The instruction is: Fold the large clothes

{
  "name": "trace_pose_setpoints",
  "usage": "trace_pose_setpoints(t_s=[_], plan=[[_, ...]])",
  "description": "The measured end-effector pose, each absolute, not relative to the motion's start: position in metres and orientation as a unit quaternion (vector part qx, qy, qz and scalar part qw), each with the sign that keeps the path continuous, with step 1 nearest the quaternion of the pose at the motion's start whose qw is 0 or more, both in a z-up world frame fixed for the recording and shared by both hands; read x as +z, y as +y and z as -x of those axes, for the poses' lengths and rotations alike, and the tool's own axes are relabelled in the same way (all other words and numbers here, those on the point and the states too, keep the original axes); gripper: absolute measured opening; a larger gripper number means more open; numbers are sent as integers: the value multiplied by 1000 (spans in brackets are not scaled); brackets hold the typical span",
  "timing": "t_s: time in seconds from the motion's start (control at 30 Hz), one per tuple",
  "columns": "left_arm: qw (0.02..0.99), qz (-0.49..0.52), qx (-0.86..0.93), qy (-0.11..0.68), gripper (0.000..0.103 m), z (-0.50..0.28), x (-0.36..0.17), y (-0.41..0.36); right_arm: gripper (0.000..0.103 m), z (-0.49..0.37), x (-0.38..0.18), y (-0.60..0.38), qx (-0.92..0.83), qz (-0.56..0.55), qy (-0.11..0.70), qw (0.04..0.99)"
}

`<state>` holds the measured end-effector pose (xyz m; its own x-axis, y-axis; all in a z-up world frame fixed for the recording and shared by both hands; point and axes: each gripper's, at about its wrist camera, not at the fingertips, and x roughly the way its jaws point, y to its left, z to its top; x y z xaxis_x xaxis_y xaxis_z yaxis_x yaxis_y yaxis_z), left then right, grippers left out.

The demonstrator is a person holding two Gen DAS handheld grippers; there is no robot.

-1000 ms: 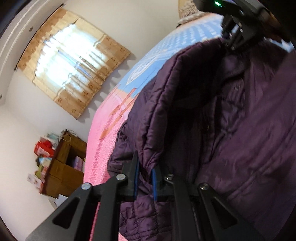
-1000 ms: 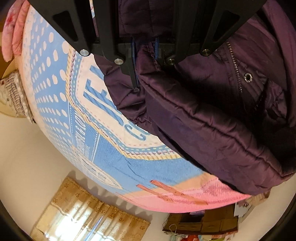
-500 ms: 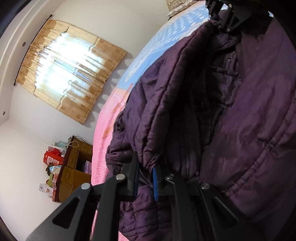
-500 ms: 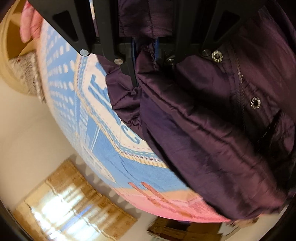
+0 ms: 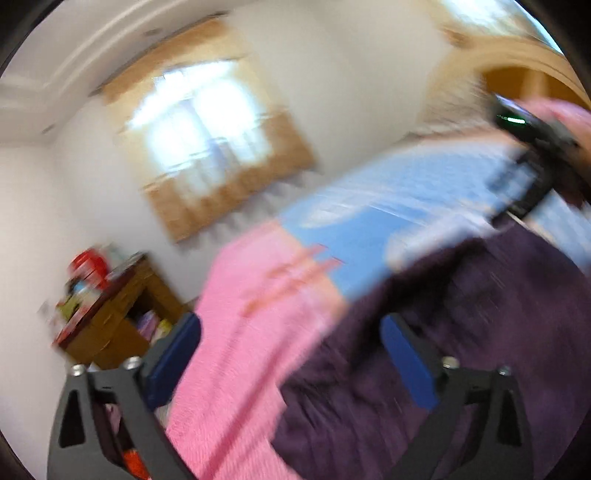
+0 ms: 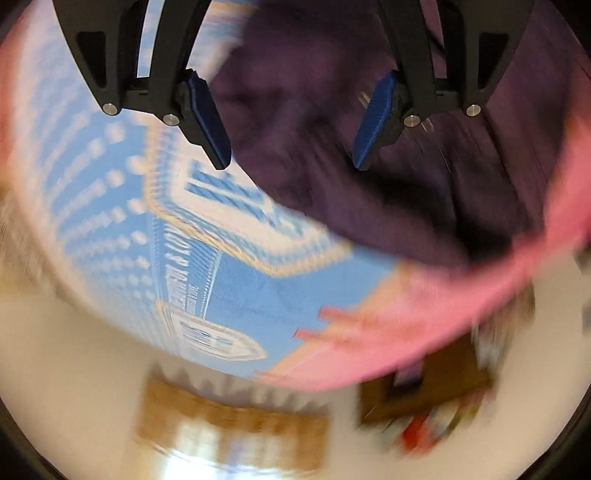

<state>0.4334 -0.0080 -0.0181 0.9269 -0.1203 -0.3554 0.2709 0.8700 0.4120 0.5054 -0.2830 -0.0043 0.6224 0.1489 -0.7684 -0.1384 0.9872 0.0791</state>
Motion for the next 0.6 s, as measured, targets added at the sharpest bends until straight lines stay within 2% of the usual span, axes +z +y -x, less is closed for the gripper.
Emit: trace_pose_setpoints(t_s=[0.1, 0.17, 0.3, 0.4, 0.6], plan=[[960, -160, -73, 220, 100, -502, -23, -12, 69, -538, -9, -266, 91, -81, 430, 894], [955, -124, -69, 261, 99, -534, -34, -16, 69, -555, -16, -248, 83, -64, 434, 895], [928, -117, -67, 346, 94, -581, -73, -26, 69, -584, -41, -233, 70, -32, 473, 878], [901, -112, -138, 396, 83, -565, -100, -35, 69, -578, -64, -233, 96, -18, 518, 850], [858, -205, -205, 424, 83, -503, -144, -64, 69, -534, -106, -233, 111, 57, 558, 820]])
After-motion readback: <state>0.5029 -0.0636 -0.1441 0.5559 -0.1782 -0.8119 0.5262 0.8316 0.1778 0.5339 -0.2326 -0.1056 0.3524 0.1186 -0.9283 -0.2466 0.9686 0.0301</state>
